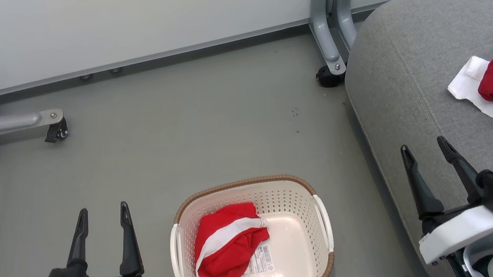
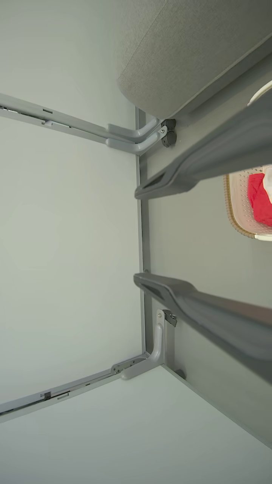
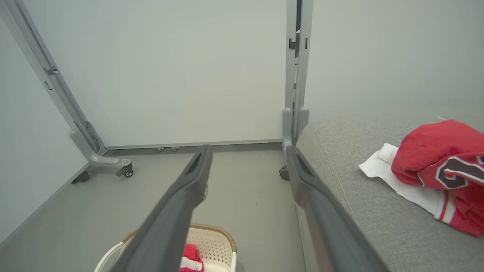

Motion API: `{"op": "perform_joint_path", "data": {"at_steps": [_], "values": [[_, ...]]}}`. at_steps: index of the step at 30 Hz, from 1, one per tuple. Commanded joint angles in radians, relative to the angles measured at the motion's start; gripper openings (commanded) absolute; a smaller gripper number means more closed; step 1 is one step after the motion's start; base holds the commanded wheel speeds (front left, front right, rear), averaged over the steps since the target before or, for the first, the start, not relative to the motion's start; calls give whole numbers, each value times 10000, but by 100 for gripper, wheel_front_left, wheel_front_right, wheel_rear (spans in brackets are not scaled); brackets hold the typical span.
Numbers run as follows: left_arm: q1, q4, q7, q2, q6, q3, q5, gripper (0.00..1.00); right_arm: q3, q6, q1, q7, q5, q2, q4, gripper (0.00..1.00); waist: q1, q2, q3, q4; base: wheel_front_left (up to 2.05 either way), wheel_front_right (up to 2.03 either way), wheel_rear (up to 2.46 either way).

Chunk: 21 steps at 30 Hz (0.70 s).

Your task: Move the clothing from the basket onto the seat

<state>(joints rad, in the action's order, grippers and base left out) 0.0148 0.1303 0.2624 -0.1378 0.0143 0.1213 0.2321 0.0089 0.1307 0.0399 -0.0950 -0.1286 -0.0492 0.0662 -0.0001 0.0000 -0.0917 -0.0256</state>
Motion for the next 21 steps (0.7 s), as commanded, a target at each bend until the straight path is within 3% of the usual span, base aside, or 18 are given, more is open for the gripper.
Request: {"op": "perform_joint_path", "data": {"at_steps": [1, 21], "values": [[-229, 45, 34, 68, -69, -72, -121, 100, 16, 1, 224, 61, -53, -24, 64, 100, 1, 0, 235, -8, 0, 0, 0], [-854, 865, 35, 366, -602, -312, -533, 100, 264, 1, 1052, 585, -137, -25, 457, 100, 1, 0, 958, -38, 0, 0, 0]]}}
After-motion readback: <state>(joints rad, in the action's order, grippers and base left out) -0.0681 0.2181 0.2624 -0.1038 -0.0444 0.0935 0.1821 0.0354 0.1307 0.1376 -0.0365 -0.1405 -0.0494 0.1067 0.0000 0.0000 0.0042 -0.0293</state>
